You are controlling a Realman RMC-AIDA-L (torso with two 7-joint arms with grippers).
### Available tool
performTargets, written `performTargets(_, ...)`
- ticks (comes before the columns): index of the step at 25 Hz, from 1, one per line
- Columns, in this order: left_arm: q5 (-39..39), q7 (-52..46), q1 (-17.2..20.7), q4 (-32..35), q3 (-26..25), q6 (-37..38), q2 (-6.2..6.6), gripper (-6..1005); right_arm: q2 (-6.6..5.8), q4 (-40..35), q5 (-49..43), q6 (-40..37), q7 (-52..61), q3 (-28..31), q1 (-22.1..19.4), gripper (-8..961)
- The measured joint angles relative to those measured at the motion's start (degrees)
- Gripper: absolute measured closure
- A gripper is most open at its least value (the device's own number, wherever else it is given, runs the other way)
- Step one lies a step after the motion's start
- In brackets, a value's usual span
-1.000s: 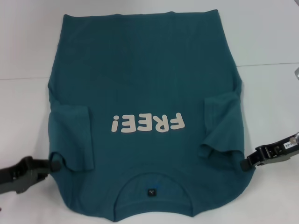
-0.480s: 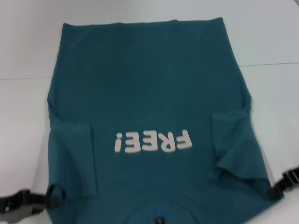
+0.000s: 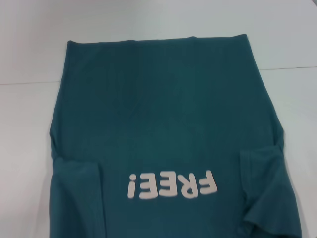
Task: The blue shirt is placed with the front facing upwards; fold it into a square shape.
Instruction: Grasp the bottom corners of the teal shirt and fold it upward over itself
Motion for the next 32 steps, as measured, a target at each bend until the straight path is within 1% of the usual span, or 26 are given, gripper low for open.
performTargets(3,0.0,0.1,1.1,0.8,0.6,0.5,-0.43,950,0.36,-0.6,0.0,-1.1,-0.9,0.2,-0.8,886)
performTargets(6,-0.1,0.6,0.8,0.7,0.4,0.5,-0.3,950,0.38,-0.5,1.1,-0.4,-1.7,1.3,-0.8,883)
performTargets(8,-0.3,0.5,-0.7,0.2,0.2,0.2,-0.03,950,0.23,-0.5,3.0,0.7,-2.0,2.2,-0.4,882)
performTargets(11,-0.4,-0.7,-3.9,-1.2,0.1,-1.8,0.59,950,-0.22,-0.1,6.4,3.0,-1.9,3.3,0.5,879)
performTargets(16,-0.4,-4.6,-10.2,-6.3,0.3,-10.0,2.54,950,-0.45,0.0,8.9,9.8,0.7,6.3,1.8,876)
performTargets(19,-0.4,-5.8,-13.2,-7.6,0.3,-14.0,2.96,950,-0.45,0.0,10.5,13.3,2.4,7.3,2.3,873)
performTargets(21,-0.4,-6.3,-14.9,-7.8,0.2,-15.8,2.99,950,-0.45,0.0,11.4,15.7,3.6,7.4,2.7,872)
performTargets(22,-0.4,-6.9,-16.4,-7.8,0.1,-17.7,3.0,950,-0.45,0.0,11.5,17.0,4.2,7.4,2.8,871)
performTargets(23,-0.4,-6.9,-16.4,-7.8,0.1,-17.7,3.0,950,-0.45,0.0,11.6,18.4,4.9,7.4,3.0,870)
performTargets(27,-1.1,-8.4,-18.5,-7.6,0.0,-21.4,3.04,950,-0.29,0.0,11.6,23.0,7.2,7.1,3.7,867)
performTargets(32,-3.4,-10.1,-20.2,-7.7,0.3,-26.4,3.57,951,0.23,0.1,11.4,27.8,9.1,6.6,4.4,863)
